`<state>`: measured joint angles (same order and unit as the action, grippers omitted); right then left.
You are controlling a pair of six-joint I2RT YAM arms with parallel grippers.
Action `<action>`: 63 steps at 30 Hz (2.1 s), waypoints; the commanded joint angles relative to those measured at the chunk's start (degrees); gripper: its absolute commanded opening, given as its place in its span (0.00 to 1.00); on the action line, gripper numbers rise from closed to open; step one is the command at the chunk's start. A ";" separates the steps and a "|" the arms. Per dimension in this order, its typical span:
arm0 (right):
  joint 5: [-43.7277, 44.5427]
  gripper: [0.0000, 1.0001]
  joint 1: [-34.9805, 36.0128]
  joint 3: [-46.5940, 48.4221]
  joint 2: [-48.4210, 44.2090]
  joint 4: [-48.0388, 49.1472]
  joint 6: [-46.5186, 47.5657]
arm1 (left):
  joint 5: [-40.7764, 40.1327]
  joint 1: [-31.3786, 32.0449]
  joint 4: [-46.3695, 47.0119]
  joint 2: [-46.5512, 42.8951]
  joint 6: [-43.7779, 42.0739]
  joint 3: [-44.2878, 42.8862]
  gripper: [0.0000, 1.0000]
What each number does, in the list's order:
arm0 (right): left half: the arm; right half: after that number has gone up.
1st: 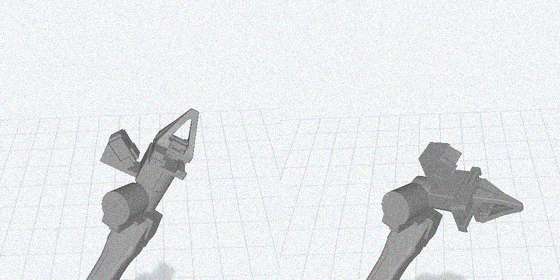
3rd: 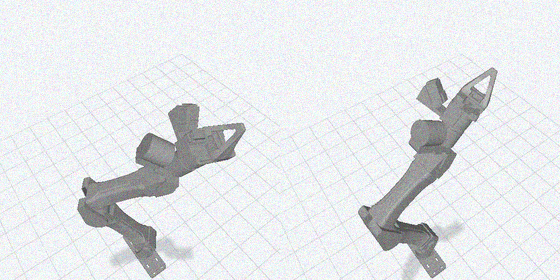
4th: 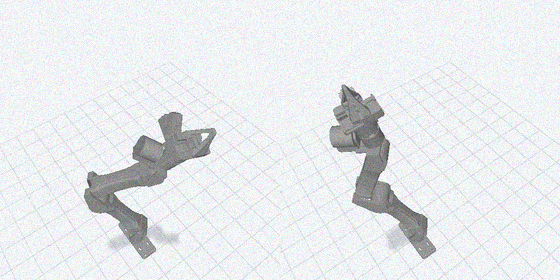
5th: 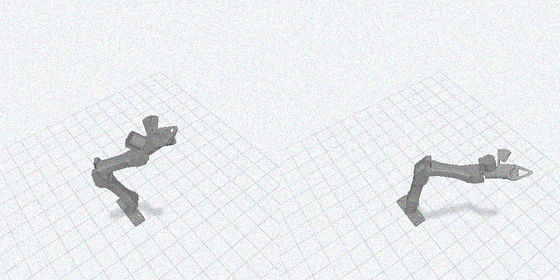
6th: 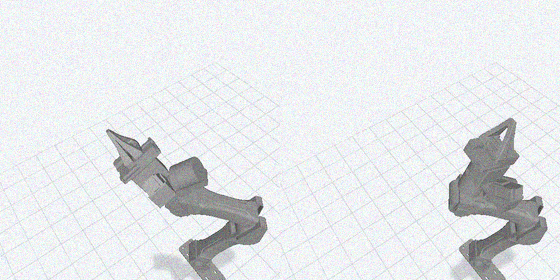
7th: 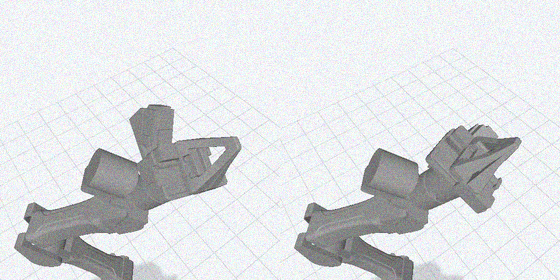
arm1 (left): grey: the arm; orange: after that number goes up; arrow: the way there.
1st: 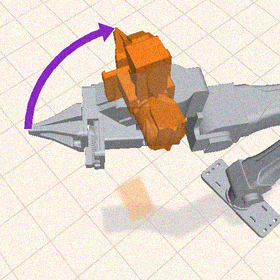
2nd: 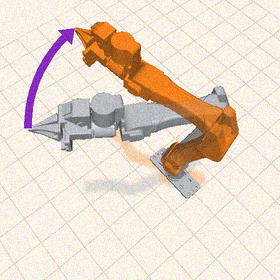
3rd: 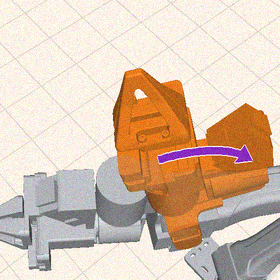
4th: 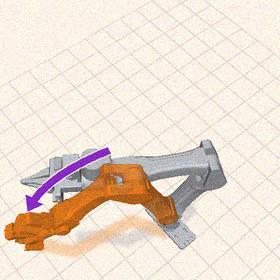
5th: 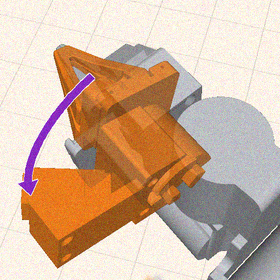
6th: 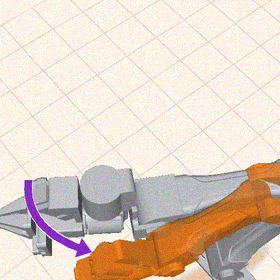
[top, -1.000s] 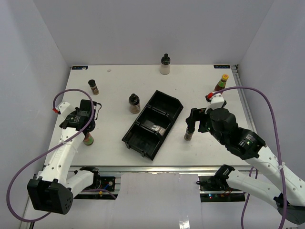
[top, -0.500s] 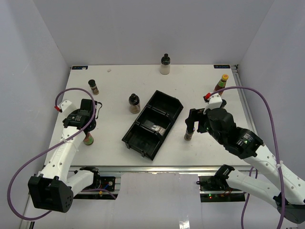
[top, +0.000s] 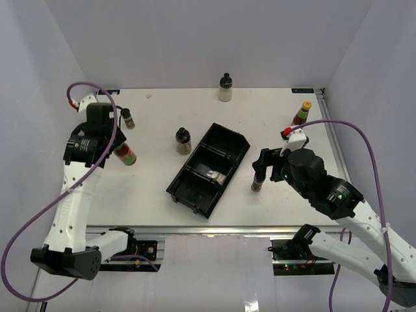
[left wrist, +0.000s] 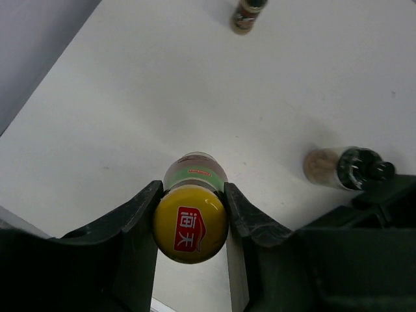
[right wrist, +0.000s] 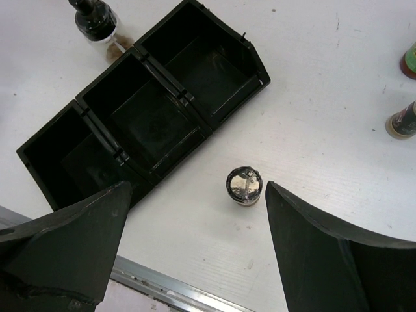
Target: Organize the condiment bottles
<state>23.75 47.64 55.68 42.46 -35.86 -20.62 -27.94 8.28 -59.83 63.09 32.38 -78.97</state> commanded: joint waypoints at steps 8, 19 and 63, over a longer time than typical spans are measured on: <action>-1.05 0.90 0.09 1.02 2.37 1.98 0.64 | 21.18 4.45 4.80 12.98 -10.76 -28.87 0.00; 3.07 0.90 0.01 -1.48 -4.75 6.33 3.89 | 31.89 16.64 23.39 23.92 -13.85 -24.52 0.00; 9.28 0.90 0.09 -8.21 -16.43 15.02 10.16 | 17.04 32.15 49.41 42.09 -29.22 -12.34 0.29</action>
<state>31.77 47.64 47.82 26.73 -23.77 -11.35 -10.12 40.12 -16.74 107.92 3.42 -90.38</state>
